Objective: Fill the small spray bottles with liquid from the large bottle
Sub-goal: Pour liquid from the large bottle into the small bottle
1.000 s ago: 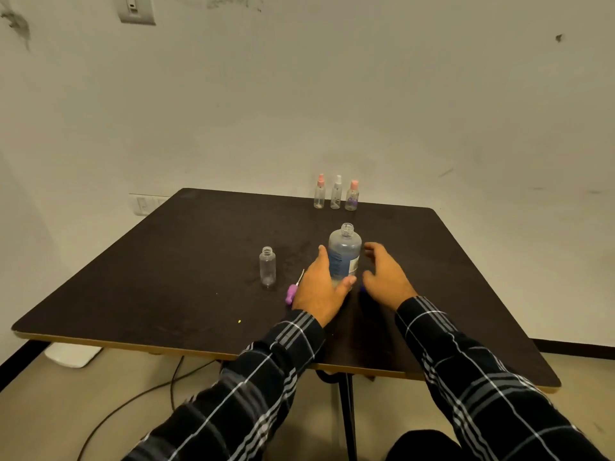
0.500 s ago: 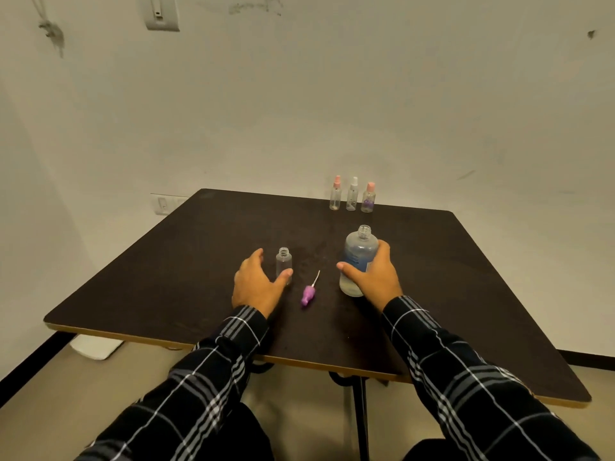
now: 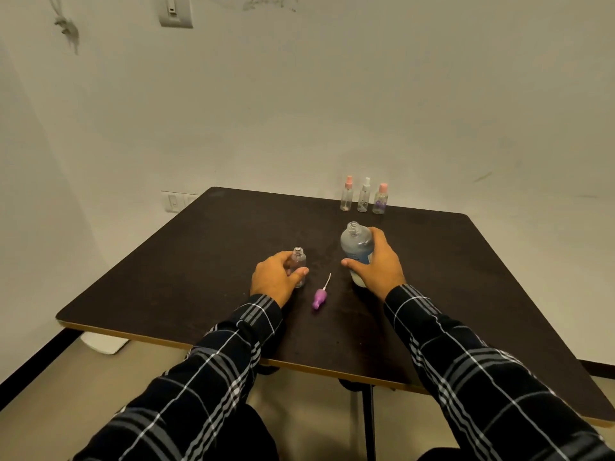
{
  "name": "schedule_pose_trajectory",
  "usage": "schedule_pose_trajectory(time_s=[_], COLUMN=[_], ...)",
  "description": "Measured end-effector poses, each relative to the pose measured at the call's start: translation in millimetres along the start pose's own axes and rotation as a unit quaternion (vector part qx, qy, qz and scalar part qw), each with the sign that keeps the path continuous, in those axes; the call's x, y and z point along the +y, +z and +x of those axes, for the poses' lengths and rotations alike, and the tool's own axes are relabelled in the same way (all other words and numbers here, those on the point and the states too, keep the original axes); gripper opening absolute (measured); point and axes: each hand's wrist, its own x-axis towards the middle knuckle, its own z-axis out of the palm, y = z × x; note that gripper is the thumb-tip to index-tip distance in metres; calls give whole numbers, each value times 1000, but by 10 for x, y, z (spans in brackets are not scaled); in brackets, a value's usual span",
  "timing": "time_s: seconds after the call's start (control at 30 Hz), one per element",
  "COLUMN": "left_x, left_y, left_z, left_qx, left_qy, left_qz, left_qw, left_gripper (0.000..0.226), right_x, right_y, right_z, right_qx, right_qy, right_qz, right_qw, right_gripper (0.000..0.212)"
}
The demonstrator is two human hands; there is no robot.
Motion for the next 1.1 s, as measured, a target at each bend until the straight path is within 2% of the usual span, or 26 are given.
schedule_pose_trajectory(time_s=[0.3, 0.67, 1.1], left_x=[-34, -37, -34], left_y=[23, 19, 15], left_z=[-27, -11, -17], left_qx=[10, 0, -3], left_qy=[-1, 2, 1], left_qz=[-12, -28, -27], left_qw=[1000, 1000, 1000], left_gripper=[46, 42, 42], right_x=[-135, -231, -296], right_y=[167, 304, 350], right_z=[123, 157, 103], right_qx=[-33, -68, -85], right_qy=[-6, -24, -58], right_qz=[-97, -238, -290], right_qw=[995, 968, 951], right_gripper=[79, 82, 75])
